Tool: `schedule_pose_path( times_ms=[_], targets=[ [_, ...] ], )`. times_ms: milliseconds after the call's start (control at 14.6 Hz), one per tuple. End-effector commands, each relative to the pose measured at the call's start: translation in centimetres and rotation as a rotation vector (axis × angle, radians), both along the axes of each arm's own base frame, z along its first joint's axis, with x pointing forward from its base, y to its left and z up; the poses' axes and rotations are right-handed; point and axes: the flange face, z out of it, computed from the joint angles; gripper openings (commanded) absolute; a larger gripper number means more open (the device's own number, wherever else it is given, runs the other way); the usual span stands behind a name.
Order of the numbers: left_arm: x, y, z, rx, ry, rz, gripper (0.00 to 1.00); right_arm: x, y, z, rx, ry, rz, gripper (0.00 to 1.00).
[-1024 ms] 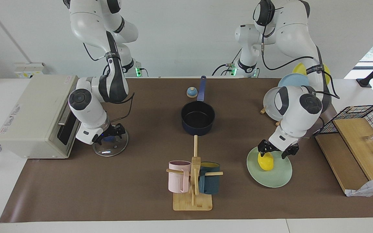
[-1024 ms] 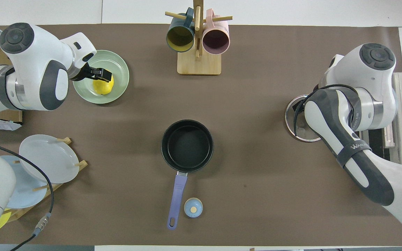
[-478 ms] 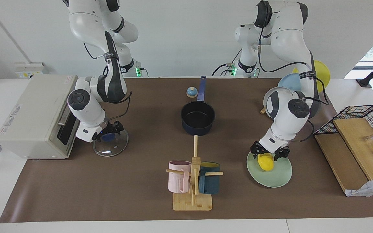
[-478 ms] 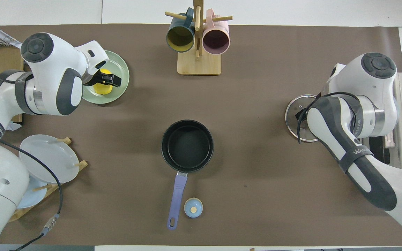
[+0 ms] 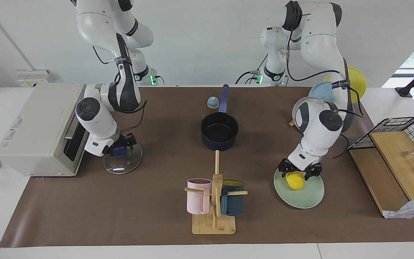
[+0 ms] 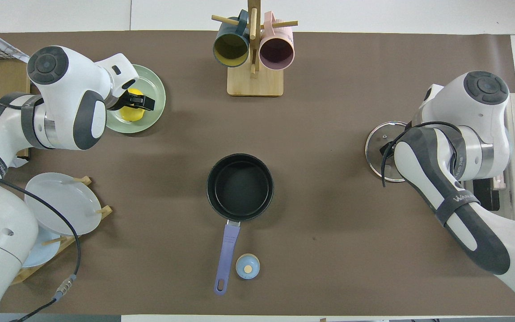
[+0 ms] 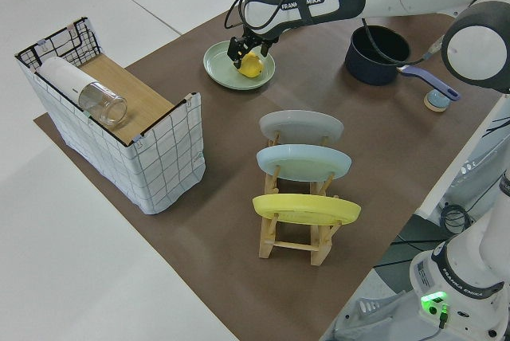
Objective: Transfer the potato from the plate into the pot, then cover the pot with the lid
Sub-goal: 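Grasp the potato with the left gripper while the right gripper grasps the lid knob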
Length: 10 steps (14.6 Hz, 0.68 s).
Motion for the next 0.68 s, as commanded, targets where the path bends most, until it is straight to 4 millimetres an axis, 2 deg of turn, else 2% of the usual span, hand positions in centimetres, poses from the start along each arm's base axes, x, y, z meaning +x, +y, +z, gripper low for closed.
schedule_pose_path(
  times_ms=[0, 68, 205, 273, 341, 410, 478, 546, 614],
  targets=[
    [-0.1, 0.4, -0.3, 0.017, -0.013, -0.021, 0.94, -1.1, -0.7, -0.4, 0.007, -0.039, 0.014, 0.85],
    [-0.1, 0.7, -0.5, 0.019, -0.009, -0.019, 0.93, -1.3, -0.5, -0.6, 0.007, -0.044, 0.017, 0.8],
    [-0.1, 1.0, -0.5, 0.02, -0.01, -0.024, 0.9, -1.1, -0.6, -0.4, 0.007, -0.048, 0.016, 0.59],
    [-0.1, 0.9, -0.5, 0.019, -0.01, -0.025, 0.87, -1.0, -0.5, -0.3, 0.007, -0.05, 0.016, 0.5],
    [-0.1, 0.9, -0.5, 0.019, -0.01, -0.025, 0.79, -0.9, -0.5, 0.0, 0.007, -0.05, 0.014, 0.42],
    [0.0, 1.0, -0.4, 0.02, -0.01, -0.022, 0.64, -0.5, -0.3, 0.7, 0.007, -0.056, 0.015, 0.33],
    [0.0, 1.0, -0.4, 0.02, -0.009, -0.024, 0.44, -0.4, -0.2, 1.1, 0.007, -0.055, 0.017, 0.24],
    [0.0, 1.0, -0.2, 0.02, -0.01, -0.021, 0.24, -0.2, 0.0, 1.5, 0.007, -0.053, 0.019, 0.14],
    [0.1, 1.0, -0.2, 0.019, -0.009, -0.02, 0.0, 0.1, 0.2, 2.1, 0.006, -0.058, 0.019, 0.06]
  ],
)
